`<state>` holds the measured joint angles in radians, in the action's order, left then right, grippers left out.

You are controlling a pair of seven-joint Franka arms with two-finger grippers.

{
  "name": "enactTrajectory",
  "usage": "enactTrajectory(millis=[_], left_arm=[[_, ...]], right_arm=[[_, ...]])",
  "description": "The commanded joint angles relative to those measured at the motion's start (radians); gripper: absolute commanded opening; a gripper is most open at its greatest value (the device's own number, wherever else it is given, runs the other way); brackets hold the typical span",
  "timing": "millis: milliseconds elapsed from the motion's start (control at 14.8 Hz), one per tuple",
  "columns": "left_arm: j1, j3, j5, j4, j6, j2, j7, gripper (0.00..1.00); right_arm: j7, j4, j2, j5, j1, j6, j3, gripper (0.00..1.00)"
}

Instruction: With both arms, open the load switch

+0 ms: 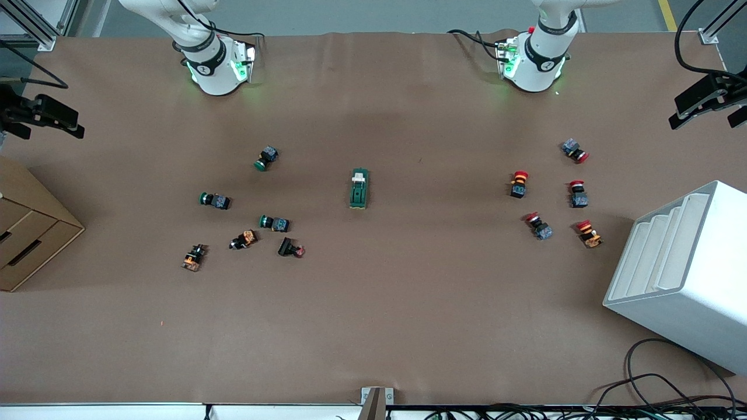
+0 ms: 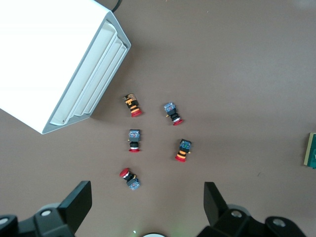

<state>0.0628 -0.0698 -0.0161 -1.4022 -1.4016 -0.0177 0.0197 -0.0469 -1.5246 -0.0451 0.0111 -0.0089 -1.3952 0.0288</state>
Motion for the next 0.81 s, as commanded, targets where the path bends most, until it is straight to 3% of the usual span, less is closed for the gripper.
enactTrajectory(millis=[0, 743], left_arm=[[0.002, 0.004, -0.013, -0.023, 0.000, -0.033, -0.015, 1.00], [0.003, -0.038, -0.008, -0.034, 0.039, -0.054, 0.014, 1.00]], right_arm=[[-0.011, -0.057, -0.058, -0.017, 0.000, -0.027, 0.005, 1.00], [-0.011, -0.057, -0.058, -0.046, -0.003, -0.021, 0.006, 1.00]])
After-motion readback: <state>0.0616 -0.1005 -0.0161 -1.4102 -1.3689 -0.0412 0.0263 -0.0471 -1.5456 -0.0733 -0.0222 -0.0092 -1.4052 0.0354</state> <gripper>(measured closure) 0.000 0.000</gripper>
